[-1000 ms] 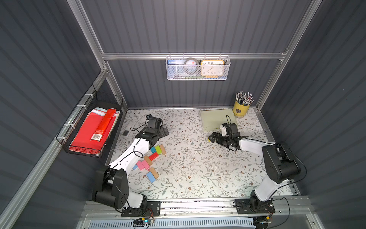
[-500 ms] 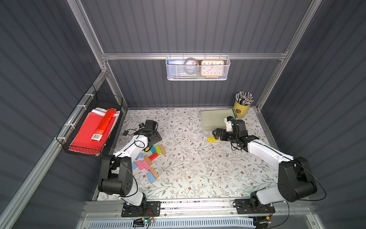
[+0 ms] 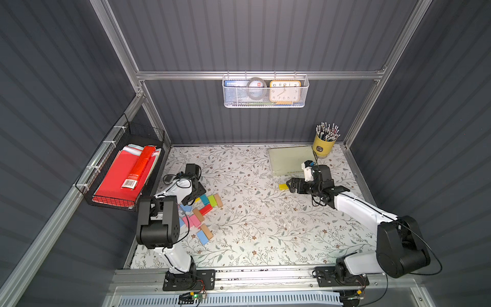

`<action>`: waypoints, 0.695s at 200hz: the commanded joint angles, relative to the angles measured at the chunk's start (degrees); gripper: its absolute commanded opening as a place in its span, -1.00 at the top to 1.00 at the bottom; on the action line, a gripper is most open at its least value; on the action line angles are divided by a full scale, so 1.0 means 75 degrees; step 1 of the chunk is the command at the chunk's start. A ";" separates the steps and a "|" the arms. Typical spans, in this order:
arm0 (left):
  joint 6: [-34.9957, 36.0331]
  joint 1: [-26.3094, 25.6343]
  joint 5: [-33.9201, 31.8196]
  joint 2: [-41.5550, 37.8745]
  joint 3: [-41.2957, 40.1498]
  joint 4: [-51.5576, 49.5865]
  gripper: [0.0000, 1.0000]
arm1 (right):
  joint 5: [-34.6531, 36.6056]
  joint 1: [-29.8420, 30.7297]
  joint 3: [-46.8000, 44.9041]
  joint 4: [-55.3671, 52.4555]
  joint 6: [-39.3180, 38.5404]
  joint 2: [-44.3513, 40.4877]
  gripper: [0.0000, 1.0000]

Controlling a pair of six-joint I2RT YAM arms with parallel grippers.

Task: Assemble the number 8 with building blocks
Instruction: Pick up the building block from the center of the board.

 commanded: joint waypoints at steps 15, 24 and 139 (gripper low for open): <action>0.0252 0.0063 -0.0143 0.0379 0.0489 -0.0025 -0.44 | 0.0122 -0.0003 -0.0243 -0.0083 -0.0235 -0.0301 -0.98; 0.0265 0.0062 -0.0152 0.0444 0.0517 -0.0001 -0.40 | 0.0127 -0.0003 -0.0283 -0.0088 -0.0235 -0.0326 -0.98; 0.0383 0.0063 -0.0015 0.0886 0.0567 0.0092 -0.02 | 0.0158 -0.0003 -0.0412 -0.0136 -0.0280 -0.0361 -0.98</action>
